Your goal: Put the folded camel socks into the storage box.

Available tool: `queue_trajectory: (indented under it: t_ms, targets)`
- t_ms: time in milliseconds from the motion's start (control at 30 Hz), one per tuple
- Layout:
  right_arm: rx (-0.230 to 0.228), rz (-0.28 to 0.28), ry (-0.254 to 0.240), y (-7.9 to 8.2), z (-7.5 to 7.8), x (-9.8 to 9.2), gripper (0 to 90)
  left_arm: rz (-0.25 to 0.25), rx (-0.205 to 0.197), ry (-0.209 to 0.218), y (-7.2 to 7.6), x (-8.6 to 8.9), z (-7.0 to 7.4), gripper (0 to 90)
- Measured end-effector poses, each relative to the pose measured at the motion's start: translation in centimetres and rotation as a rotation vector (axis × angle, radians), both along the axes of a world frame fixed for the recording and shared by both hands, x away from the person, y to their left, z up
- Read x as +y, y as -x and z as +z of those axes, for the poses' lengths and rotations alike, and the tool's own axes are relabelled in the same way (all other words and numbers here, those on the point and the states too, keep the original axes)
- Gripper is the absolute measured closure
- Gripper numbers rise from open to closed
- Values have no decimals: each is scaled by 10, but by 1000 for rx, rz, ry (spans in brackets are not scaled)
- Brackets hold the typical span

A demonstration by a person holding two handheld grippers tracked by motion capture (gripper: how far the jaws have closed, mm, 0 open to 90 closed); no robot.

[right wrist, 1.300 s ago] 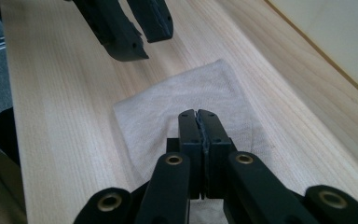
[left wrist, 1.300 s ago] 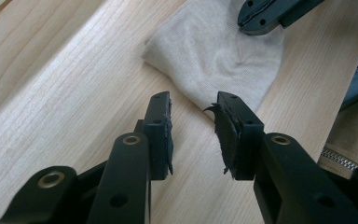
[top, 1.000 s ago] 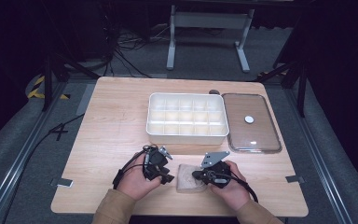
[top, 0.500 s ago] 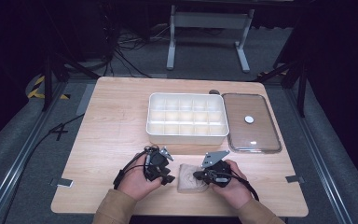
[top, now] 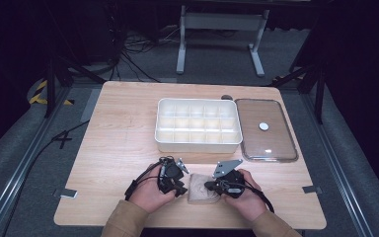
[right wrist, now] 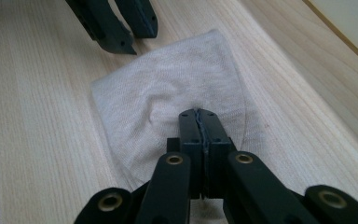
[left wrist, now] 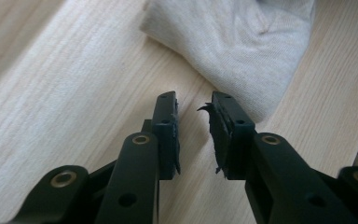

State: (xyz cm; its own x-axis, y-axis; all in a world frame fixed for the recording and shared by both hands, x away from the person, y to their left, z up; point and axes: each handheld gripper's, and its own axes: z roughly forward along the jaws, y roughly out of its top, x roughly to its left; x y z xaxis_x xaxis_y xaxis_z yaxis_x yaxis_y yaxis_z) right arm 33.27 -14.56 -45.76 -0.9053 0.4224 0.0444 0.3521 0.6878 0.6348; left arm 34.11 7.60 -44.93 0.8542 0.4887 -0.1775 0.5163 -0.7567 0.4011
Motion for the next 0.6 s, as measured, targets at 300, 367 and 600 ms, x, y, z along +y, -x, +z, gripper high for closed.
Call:
queue_trajectory:
  t_ms: [300,367,600]
  targets:
    - [-2,-2,-5,0,-1,0,898,-21,-4,29,-3,-8,-3,750]
    - [-2,-2,-7,0,-1,0,898,-26,-1,49,-5,-8,-4,717]
    - [0,-6,-14,0,-2,-1,898,-50,-31,71,-8,-10,-5,698]
